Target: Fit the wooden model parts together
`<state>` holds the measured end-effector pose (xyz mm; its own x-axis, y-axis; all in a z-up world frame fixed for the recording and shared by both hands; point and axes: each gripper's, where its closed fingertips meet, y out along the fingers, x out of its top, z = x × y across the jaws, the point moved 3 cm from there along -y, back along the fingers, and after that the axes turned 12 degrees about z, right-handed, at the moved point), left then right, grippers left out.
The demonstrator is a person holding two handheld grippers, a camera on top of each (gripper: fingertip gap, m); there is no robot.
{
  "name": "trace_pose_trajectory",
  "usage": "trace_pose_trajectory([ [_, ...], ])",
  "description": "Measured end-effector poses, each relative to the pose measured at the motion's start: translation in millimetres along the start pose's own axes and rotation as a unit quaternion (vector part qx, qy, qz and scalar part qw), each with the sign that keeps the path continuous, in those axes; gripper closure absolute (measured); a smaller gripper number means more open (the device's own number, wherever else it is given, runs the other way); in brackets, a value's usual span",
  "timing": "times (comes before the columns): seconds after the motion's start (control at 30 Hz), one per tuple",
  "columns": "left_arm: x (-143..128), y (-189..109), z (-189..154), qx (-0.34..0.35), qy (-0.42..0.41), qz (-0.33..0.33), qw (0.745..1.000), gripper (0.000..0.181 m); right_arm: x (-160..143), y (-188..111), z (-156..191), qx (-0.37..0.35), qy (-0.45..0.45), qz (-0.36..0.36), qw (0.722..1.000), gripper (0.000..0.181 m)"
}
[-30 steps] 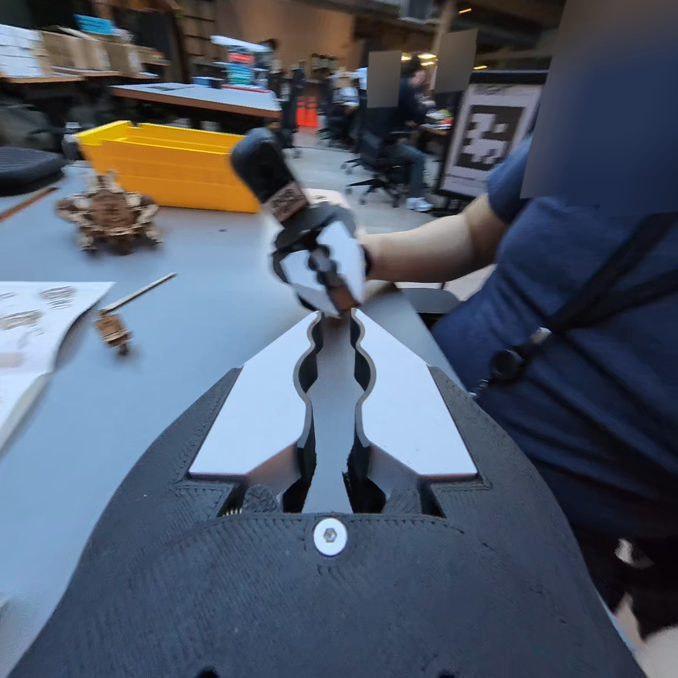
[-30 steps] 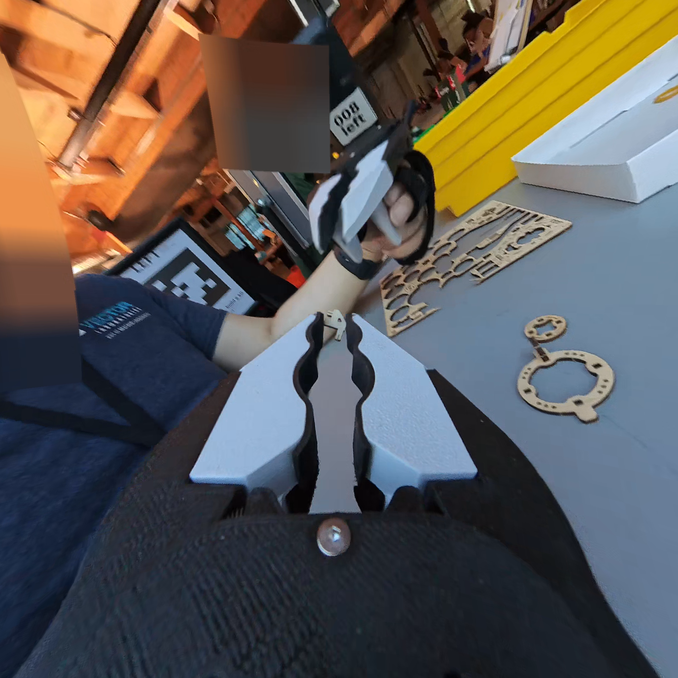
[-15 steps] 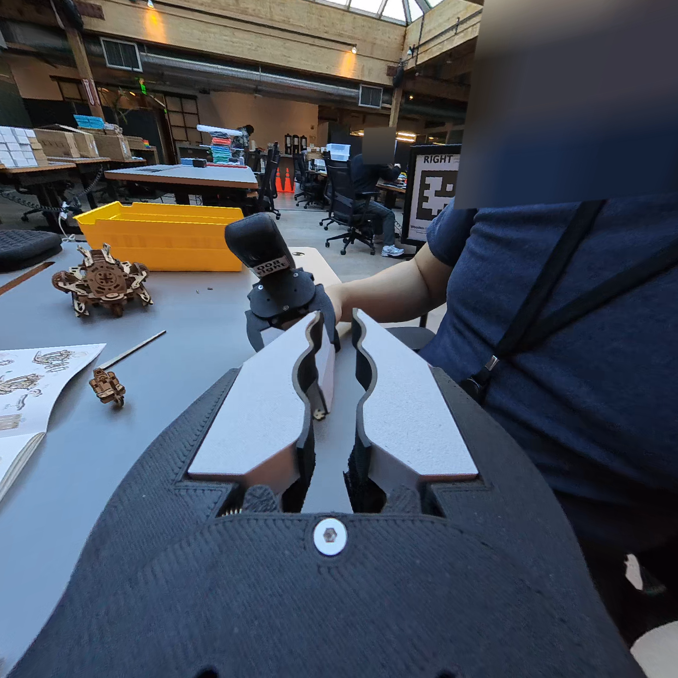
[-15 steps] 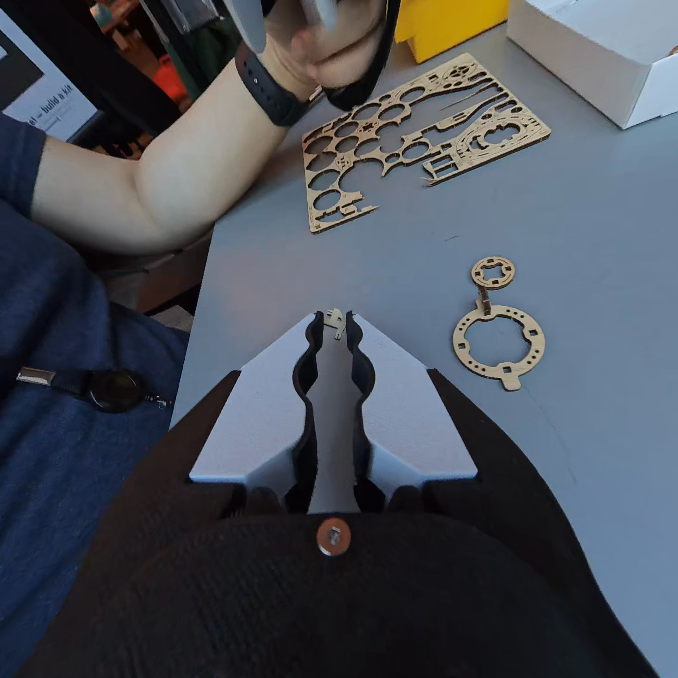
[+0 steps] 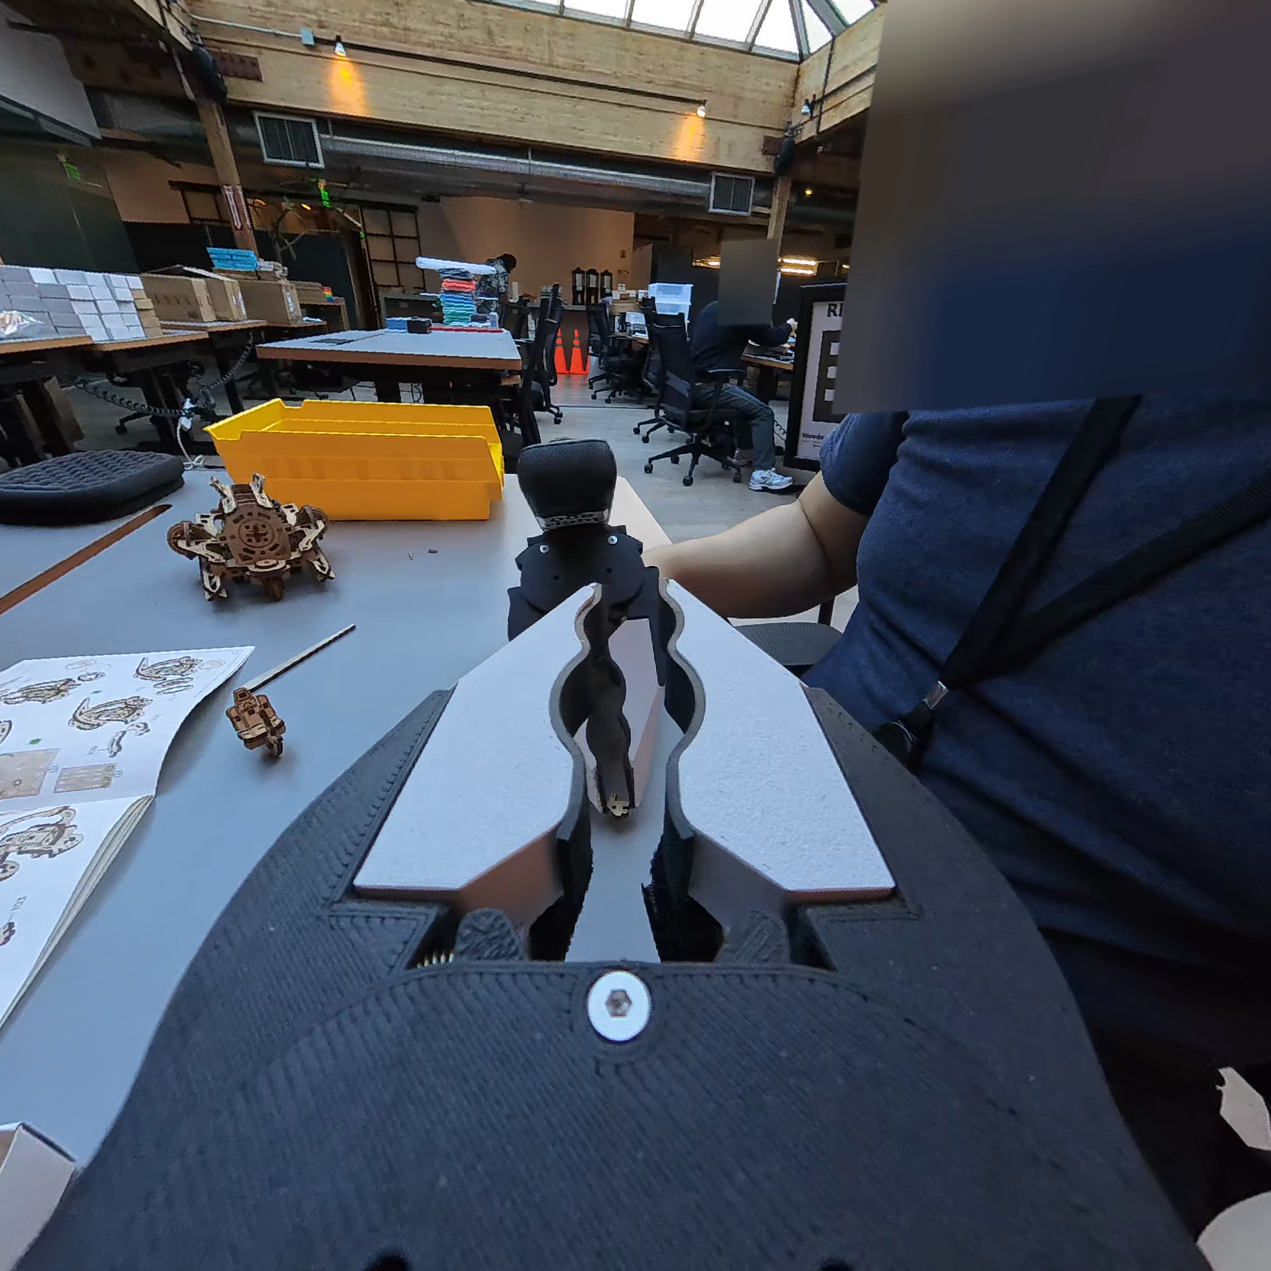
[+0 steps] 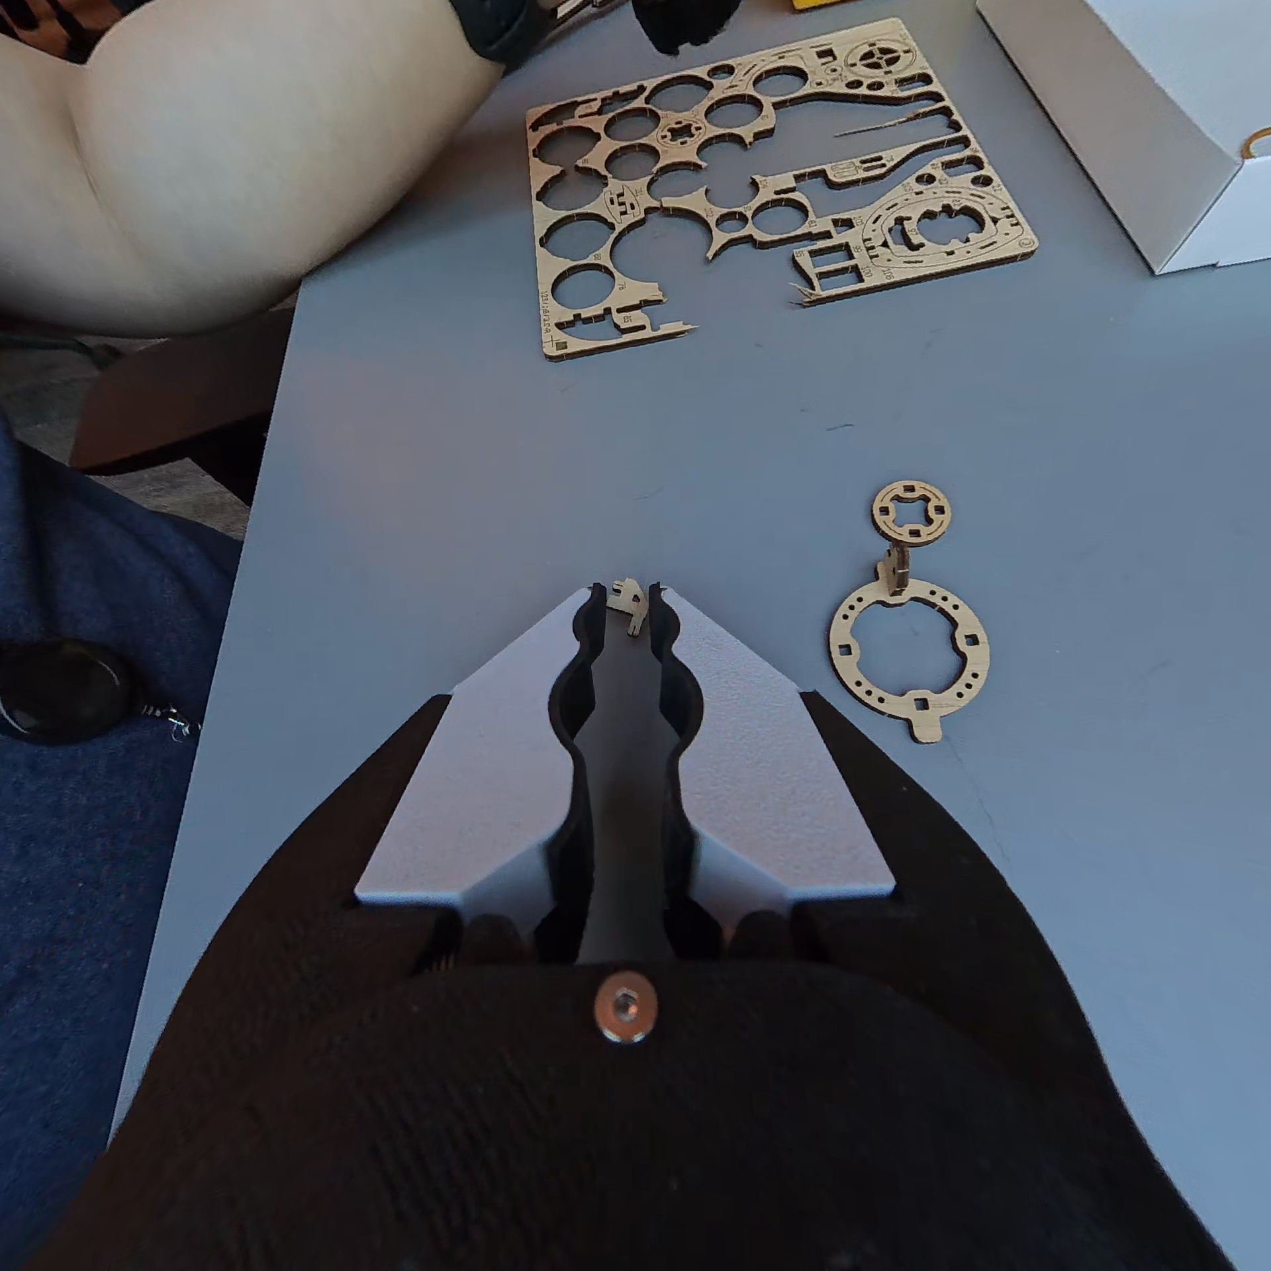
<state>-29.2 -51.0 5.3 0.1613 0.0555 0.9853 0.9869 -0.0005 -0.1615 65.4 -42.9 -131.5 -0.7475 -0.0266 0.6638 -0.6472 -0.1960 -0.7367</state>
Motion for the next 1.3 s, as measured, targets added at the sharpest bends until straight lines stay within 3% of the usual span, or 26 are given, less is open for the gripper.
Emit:
trace_pose_trajectory([
  [0.67, -0.4, 1.8, -0.4, 0.002, 0.001, 0.005, 1.000, 0.170, -3.8, 1.1, 2.1, -0.005, -0.018, 0.013, 1.000, 0.169],
  [0.87, 0.0, 1.3, -0.1, 0.004, 0.001, 0.004, 1.000, 0.170, -1.6, -4.0, 2.3, -0.012, -0.030, -0.004, 0.999, 0.157],
  [1.07, 0.1, 2.0, 0.5, 0.004, 0.000, 0.002, 1.000, 0.170, -3.4, -30.1, -50.7, -0.122, -0.007, -0.019, 0.992, 0.132],
  [1.3, -3.1, 5.6, 1.2, 0.004, -0.002, 0.012, 1.000, 0.170, -10.9, -17.7, -72.9, -0.117, -0.008, 0.019, 0.993, 0.127],
])
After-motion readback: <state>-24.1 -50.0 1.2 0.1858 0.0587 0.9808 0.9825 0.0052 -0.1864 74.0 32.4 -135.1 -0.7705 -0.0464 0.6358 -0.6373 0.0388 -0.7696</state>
